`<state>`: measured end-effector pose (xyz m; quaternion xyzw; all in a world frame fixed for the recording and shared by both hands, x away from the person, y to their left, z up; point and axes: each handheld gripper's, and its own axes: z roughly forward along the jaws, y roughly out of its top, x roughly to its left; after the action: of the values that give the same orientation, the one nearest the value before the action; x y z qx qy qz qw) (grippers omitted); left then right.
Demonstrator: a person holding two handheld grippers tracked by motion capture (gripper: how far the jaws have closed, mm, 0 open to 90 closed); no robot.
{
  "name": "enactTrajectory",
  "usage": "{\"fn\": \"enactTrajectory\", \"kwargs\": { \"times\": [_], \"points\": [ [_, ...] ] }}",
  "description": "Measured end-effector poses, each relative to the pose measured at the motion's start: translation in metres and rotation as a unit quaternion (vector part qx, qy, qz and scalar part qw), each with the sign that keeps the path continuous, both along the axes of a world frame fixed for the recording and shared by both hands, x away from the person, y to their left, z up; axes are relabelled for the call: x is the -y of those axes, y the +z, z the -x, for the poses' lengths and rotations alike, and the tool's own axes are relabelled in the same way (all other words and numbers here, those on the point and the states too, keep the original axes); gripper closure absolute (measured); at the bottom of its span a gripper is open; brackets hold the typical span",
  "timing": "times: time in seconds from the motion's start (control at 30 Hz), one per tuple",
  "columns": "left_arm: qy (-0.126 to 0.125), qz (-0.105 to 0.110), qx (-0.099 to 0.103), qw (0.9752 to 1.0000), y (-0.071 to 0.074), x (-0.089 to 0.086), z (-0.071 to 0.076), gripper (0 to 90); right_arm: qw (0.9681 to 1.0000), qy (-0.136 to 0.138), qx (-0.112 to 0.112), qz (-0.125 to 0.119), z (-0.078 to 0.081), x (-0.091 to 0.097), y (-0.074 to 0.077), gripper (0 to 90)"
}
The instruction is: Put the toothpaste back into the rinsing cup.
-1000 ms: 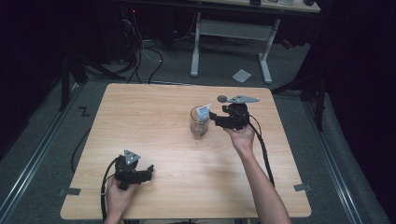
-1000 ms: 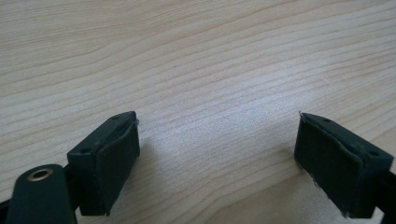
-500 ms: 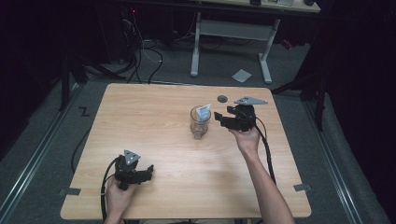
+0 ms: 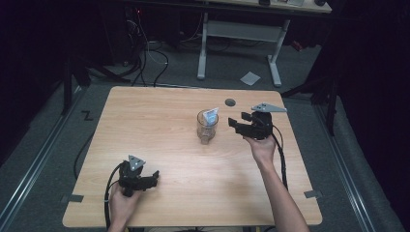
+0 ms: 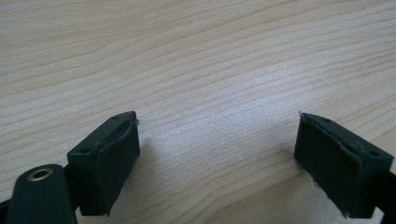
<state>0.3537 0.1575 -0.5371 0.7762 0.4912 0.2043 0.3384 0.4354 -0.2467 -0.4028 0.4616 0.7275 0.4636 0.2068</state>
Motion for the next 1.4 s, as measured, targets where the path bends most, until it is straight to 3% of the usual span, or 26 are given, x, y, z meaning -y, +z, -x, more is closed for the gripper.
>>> {"fn": "enactTrajectory", "kwargs": {
  "times": [1.4],
  "points": [
    [0.000,0.000,0.000,1.0000,0.000,0.000,0.000,14.3,0.9994,-0.029,0.012,-0.013,0.037,0.049,-0.003,35.4]
  ]
}}
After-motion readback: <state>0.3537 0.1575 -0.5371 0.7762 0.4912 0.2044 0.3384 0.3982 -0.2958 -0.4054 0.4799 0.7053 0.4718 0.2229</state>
